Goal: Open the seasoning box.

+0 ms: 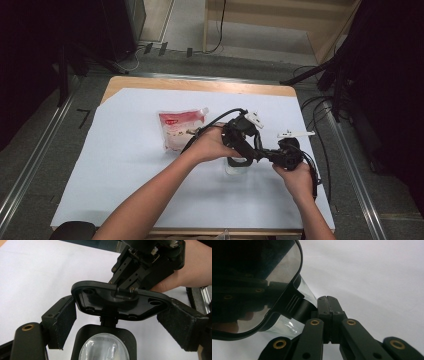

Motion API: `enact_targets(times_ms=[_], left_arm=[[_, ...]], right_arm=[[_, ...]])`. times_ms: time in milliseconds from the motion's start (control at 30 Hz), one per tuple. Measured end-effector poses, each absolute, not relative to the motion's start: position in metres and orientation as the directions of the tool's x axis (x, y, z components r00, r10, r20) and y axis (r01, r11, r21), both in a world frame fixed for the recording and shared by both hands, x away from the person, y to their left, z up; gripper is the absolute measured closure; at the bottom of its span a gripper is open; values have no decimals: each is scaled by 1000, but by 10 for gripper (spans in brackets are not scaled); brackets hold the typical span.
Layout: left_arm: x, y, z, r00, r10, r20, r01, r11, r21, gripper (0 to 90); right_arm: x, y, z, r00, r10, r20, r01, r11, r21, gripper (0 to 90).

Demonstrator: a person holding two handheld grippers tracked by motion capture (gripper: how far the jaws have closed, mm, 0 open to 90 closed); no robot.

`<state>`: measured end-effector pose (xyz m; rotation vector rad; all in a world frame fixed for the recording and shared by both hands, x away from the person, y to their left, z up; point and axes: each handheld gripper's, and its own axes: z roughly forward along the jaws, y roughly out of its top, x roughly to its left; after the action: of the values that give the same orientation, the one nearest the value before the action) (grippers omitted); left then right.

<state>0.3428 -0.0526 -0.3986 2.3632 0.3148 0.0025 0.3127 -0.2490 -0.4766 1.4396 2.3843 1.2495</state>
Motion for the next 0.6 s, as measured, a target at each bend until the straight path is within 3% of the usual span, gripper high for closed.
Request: enact_targets(times_ms=[367,500,600], left_arm=[[341,-43,-394,977,202,-64,193,-723,664,188],[344,-37,-393,977,195,-82,200,-717,668,290],[346,-35,-393,976,190,-106,211,-707,675,526]], right_arm=[[313,-250,-477,-554,770,316,700,226,678,900],[313,-250,-476,-555,770,316,700,227,677,900],[313,-250,-477,-555,769,318,699,224,680,900]])
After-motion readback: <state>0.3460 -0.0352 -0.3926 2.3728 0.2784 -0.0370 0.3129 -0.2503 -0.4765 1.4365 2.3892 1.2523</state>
